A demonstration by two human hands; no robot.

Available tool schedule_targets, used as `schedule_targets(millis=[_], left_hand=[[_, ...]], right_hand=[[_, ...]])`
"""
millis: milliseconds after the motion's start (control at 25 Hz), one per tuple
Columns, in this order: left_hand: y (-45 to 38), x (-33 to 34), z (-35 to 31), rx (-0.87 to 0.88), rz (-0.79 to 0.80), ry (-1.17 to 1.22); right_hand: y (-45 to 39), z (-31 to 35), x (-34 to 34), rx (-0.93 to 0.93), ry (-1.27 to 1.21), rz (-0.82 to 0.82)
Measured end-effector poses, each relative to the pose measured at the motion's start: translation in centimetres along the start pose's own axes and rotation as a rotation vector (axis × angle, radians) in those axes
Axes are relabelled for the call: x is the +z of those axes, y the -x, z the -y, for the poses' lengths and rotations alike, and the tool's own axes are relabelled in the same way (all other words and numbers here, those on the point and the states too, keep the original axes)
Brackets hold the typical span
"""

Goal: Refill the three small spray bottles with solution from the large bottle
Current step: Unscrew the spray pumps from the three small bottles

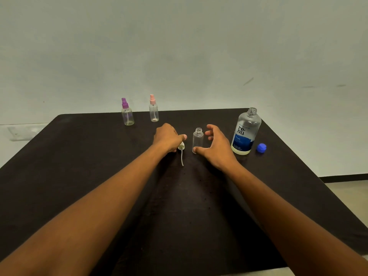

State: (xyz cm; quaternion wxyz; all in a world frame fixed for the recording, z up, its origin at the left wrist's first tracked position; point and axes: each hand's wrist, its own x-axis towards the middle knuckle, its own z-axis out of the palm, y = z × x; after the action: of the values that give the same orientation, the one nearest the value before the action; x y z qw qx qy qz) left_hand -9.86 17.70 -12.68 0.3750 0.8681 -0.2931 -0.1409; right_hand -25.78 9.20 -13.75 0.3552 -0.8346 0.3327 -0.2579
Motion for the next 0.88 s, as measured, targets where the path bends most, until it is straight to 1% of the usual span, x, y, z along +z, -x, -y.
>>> schedule_targets(millis=[160,280,440,560,640,760,880], left_hand=[[0.5,-0.8,0.6,0.007,-0.011,0.076],[1.2,-1.8,1.1,0.048,-0.029,0.110],[2.4,-2.8,1.9,0.033,0.009,0.172],[3.1,-3.8,2.4,0.041,-0.004,0.188],[3.6,-4.7,2.7,0.059,-0.015,0.179],[4.3,-6.2,3.2,0.123,-0.012,0.104],[4.7,-7.7,4.2,0.195,-0.042,0.049]], right_hand=[[0.5,0.8,-0.5,-0.021,0.005,-0.028],[1.2,1.8,-0.9,-0.059,-0.007,-0.067],[1.9,3.3,-1.7,-0.083,-0.032,-0.109],[2.4,4.4,-2.1,-0.106,-0.028,-0.142],[2.6,5.3,-2.2,-0.130,-0.029,-0.161],[2.9,7.2,-1.8,-0.204,-0.042,-0.182],[2.6,9.5,-0.6,-0.265,-0.078,-0.164]])
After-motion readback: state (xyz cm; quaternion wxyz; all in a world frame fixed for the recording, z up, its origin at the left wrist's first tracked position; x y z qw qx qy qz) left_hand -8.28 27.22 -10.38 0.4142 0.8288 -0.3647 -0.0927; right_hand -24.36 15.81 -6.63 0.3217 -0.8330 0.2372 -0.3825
